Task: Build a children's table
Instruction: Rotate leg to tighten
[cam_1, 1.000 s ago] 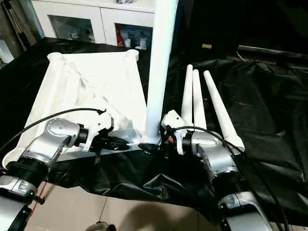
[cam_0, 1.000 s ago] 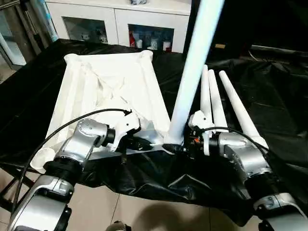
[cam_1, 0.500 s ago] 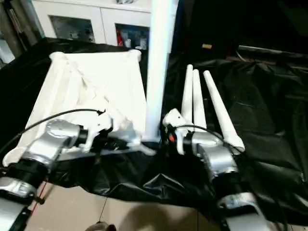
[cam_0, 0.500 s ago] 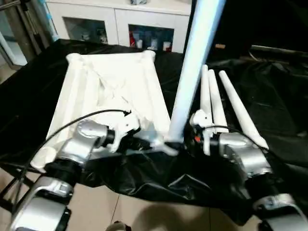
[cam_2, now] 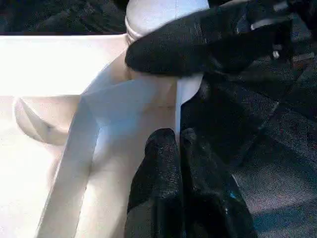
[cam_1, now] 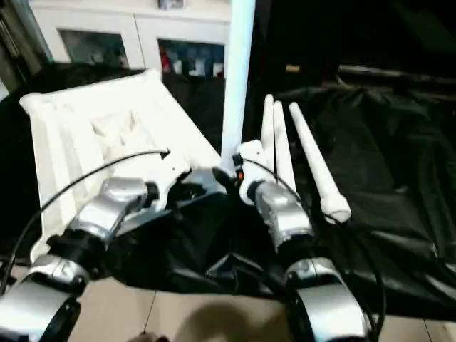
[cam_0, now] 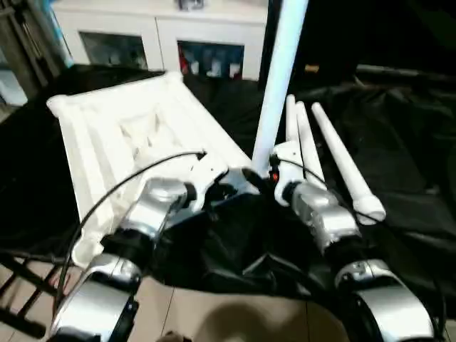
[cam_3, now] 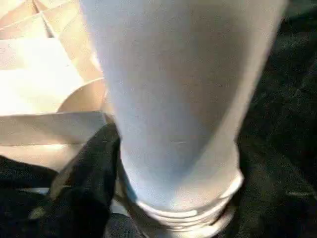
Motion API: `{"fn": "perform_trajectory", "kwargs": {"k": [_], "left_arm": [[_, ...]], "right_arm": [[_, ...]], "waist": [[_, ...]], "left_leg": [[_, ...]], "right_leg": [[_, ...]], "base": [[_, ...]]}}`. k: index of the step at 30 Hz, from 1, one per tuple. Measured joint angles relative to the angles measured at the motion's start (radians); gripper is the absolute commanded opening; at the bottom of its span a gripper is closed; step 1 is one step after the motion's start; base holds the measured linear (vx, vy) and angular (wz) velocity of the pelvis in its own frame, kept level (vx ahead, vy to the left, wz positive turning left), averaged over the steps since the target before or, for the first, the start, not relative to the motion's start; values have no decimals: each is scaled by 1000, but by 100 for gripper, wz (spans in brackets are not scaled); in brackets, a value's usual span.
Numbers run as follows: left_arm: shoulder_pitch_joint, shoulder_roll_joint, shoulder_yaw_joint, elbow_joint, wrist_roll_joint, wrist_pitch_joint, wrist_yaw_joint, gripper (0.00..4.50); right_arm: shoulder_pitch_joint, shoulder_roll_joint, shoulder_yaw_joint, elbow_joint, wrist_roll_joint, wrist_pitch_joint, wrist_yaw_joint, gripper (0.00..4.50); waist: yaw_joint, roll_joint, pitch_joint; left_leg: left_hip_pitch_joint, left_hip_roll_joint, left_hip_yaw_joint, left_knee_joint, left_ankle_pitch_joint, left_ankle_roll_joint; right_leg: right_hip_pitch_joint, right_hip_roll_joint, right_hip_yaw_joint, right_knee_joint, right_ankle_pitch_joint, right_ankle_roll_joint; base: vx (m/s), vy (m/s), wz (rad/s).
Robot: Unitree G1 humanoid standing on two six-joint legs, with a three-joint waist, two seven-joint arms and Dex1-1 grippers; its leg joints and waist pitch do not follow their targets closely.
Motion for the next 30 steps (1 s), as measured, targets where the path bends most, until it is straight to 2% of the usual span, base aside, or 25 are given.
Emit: {"fn": "perform_trajectory", "kwargs": {"k": [4,10,15,21,23,30], "left_arm": [[6,13,1,-10,0,-1,-27,0],[30,81,-8,-43,-13,-43,-153,0],[49,132,-19,-63,-46,-69,-269,0],[68,174,-38,-101,-73,-75,-404,0],[76,192,-43,-111,-86,-75,-439,0],[83,229,-52,-127,-98,-71,-521,0]], "right_arm": [[2,-3,1,6,-2,-21,43,399],[62,-66,49,-73,0,-40,247,399],[85,-108,93,-112,3,-61,377,399],[137,-169,125,-208,24,-45,543,399],[154,-188,140,-245,39,-28,594,399],[179,-227,154,-299,74,19,697,342]], "waist": [[-1,-1,1],[-2,-1,1],[4,-1,1],[31,-2,1],[34,-2,1],[40,-2,1]], "left_leg": [[0,0,0,0,0,0],[-2,0,0,0,0,0],[-6,0,0,0,0,1],[-8,1,0,2,-1,1],[-8,1,0,2,-1,1],[-8,1,0,2,0,1]], "right_leg": [[0,0,0,-1,0,0],[-1,1,0,-3,-1,1],[-4,0,-1,-3,-1,1],[-5,0,-1,-3,-1,1],[-5,0,-1,-3,-1,1],[-5,0,-2,-2,-1,1]], "base": [[0,0,0],[0,0,0],[0,0,0],[0,0,0],[0,0,0],[0,0,0]]}}
